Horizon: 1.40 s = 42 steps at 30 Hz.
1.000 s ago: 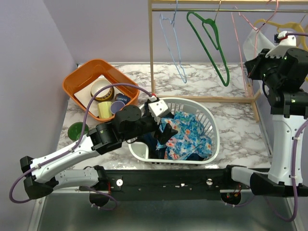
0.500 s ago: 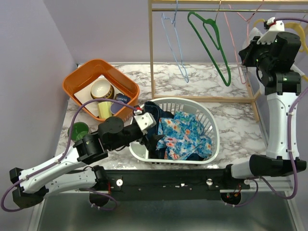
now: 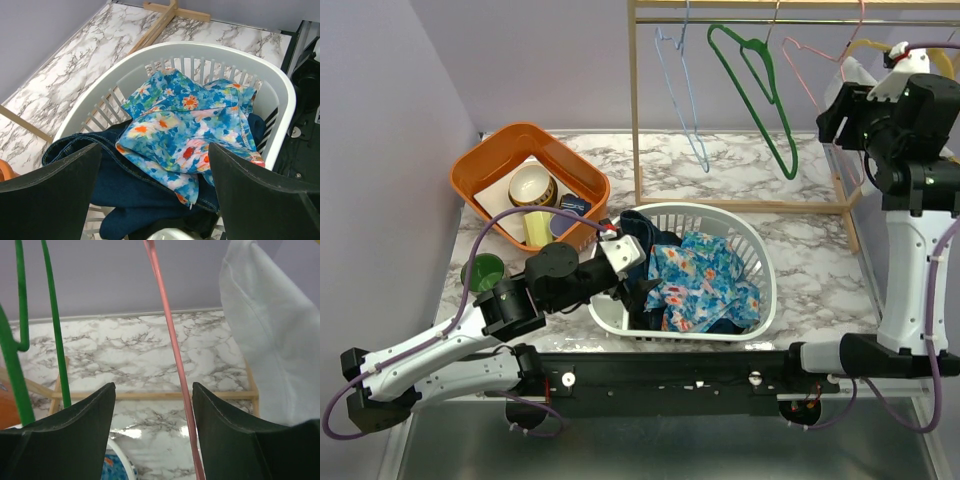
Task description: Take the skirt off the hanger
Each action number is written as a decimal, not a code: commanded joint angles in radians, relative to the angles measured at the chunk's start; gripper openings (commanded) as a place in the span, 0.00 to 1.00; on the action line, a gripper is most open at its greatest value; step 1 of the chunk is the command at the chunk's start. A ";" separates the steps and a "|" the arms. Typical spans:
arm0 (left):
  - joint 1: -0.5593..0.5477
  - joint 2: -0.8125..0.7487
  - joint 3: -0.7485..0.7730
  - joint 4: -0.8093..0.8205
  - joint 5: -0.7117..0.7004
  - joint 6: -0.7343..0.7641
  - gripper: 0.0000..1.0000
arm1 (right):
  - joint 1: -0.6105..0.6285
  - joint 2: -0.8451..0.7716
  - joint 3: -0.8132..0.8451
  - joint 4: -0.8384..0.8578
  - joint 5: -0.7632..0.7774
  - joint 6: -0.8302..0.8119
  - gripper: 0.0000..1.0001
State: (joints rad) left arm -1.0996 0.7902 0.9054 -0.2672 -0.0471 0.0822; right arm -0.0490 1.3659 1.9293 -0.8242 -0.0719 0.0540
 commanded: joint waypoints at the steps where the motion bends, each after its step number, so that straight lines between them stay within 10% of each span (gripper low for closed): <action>1: 0.000 -0.016 0.007 0.010 -0.013 0.004 0.99 | 0.005 -0.073 0.120 -0.179 0.086 -0.031 0.70; 16: 0.000 -0.020 0.010 -0.013 0.015 -0.018 0.99 | -0.021 -0.041 0.108 0.169 0.837 -0.486 0.71; 42: -0.002 -0.204 -0.209 0.258 -0.014 0.016 0.99 | -0.302 0.108 0.086 0.006 0.403 -0.413 0.77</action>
State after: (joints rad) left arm -1.0996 0.6044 0.7101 -0.0673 -0.0147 0.0849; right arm -0.3355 1.4685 2.0541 -0.7757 0.4236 -0.3809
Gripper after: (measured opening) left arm 0.988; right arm 0.767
